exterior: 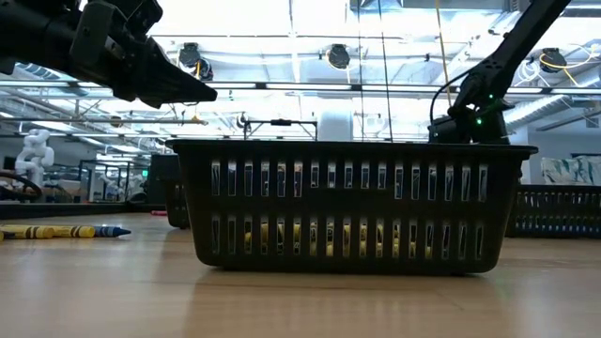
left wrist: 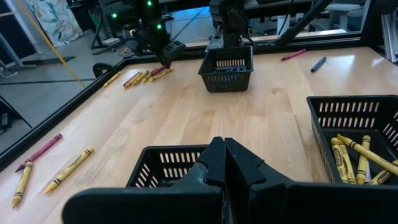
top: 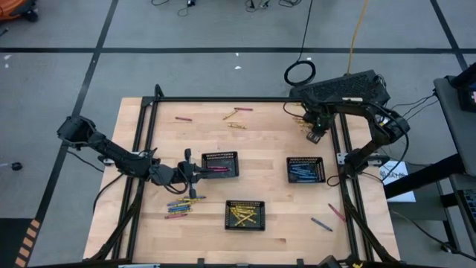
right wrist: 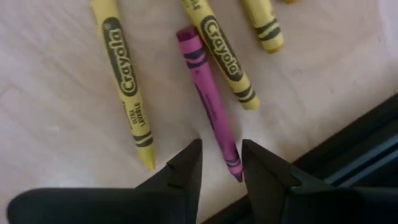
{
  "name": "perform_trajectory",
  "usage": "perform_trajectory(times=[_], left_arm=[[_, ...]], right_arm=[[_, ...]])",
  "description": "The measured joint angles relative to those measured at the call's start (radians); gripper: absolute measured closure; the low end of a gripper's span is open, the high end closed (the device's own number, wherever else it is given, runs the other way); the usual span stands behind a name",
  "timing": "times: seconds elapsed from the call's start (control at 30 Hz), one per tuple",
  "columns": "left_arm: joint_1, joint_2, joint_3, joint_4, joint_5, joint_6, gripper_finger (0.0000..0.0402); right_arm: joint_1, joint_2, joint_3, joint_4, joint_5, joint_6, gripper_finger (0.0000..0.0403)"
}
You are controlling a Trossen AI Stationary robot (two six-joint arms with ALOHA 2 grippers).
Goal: Sort crayons
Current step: Put the red crayon into the left black bin
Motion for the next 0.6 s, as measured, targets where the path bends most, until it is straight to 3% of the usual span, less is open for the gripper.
perform_trajectory(times=[0.27,0.6], left_arm=[[0.000,0.000,0.000,0.000,0.000,0.000,0.0402],[0.000,0.000,0.000,0.000,0.000,0.000,0.0402]], right_arm=[[0.004,0.000,-0.001,-0.007,-0.021,-0.030,0.0391],[0.043,-0.003,0.000,-0.105,-0.021,0.080,0.0400]])
